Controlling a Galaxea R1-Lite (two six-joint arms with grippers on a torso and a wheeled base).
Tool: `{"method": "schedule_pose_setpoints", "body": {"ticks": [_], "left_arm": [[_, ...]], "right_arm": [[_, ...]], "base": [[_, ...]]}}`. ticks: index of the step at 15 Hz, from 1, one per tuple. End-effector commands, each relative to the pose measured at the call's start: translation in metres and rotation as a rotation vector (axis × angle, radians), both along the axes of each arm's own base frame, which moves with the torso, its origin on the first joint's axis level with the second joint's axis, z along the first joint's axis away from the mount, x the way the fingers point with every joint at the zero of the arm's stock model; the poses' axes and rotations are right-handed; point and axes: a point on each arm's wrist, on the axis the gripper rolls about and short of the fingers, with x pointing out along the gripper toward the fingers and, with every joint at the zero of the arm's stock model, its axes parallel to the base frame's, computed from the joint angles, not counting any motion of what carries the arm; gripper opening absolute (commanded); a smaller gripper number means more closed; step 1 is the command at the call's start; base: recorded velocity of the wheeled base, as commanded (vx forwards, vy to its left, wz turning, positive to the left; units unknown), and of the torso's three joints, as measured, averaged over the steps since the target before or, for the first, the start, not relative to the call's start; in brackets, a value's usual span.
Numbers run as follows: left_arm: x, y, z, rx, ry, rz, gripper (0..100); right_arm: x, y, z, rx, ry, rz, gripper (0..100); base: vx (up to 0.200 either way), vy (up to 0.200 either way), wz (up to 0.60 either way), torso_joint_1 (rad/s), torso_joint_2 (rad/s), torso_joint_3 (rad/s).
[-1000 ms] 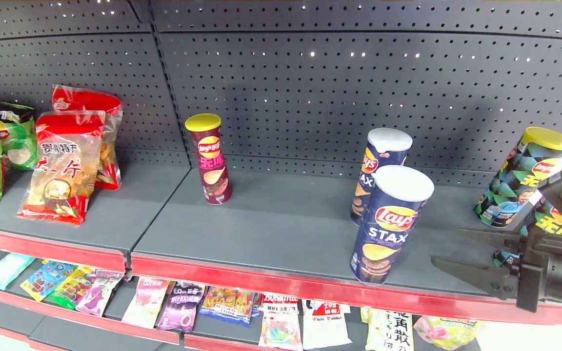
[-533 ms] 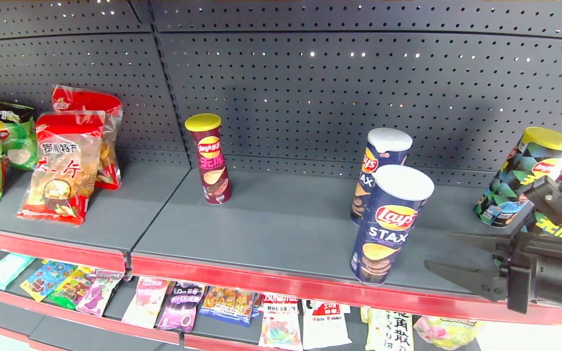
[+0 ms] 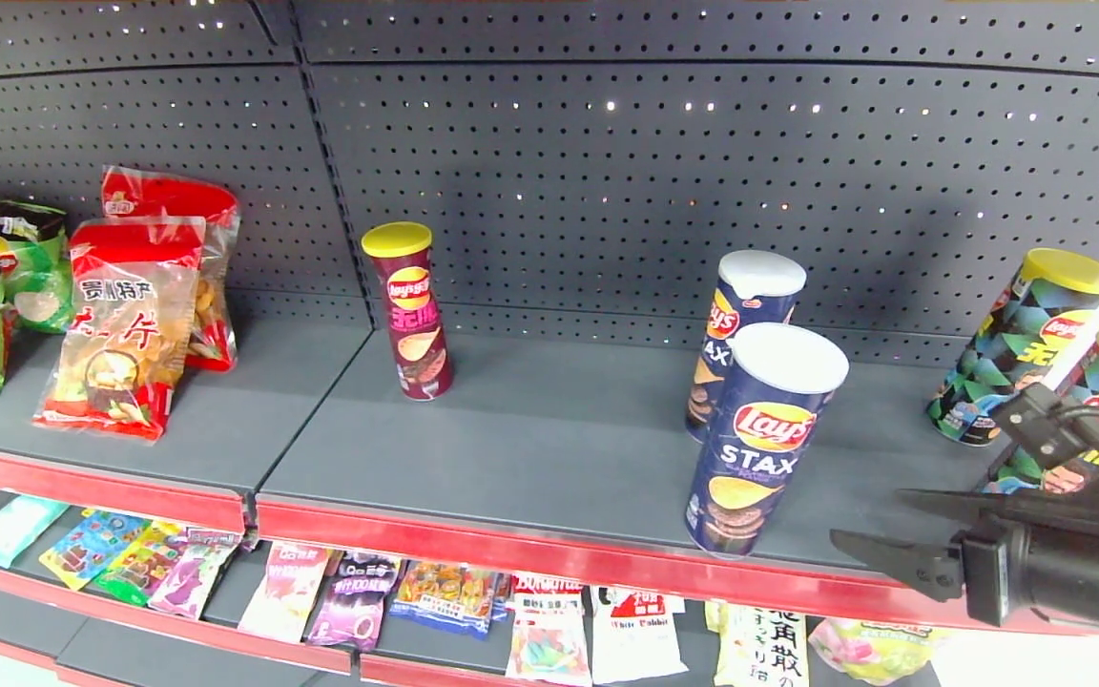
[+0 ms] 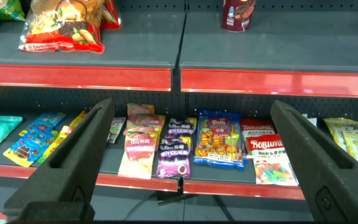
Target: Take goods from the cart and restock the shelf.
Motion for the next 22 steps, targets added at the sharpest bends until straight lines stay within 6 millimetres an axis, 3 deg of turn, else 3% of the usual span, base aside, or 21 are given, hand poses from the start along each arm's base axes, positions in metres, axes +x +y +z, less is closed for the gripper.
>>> {"method": "schedule_pose_setpoints", "body": {"ticks": [1, 3, 6, 22], "left_arm": [[0.0, 0.0, 0.0, 0.0, 0.001, 0.001, 100], [0.0, 0.0, 0.0, 0.0, 0.001, 0.001, 100], [0.0, 0.0, 0.0, 0.0, -0.001, 0.001, 100], [0.0, 0.0, 0.0, 0.0, 0.001, 0.0, 100]], "right_arm": [[0.011, 0.005, -0.013, -0.033, 0.067, -0.015, 100], [0.025, 0.007, -0.023, -0.085, 0.111, -0.06, 100], [0.038, 0.012, -0.023, -0.098, 0.113, -0.066, 100], [0.054, 0.025, -0.032, -0.156, 0.137, -0.084, 100]], "base": [[0.0, 0.0, 0.0, 0.0, 0.0, 0.0], [0.0, 0.0, 0.0, 0.0, 0.0, 0.0], [0.0, 0.0, 0.0, 0.0, 0.0, 0.0], [0.0, 0.0, 0.0, 0.0, 0.0, 0.0]]}}
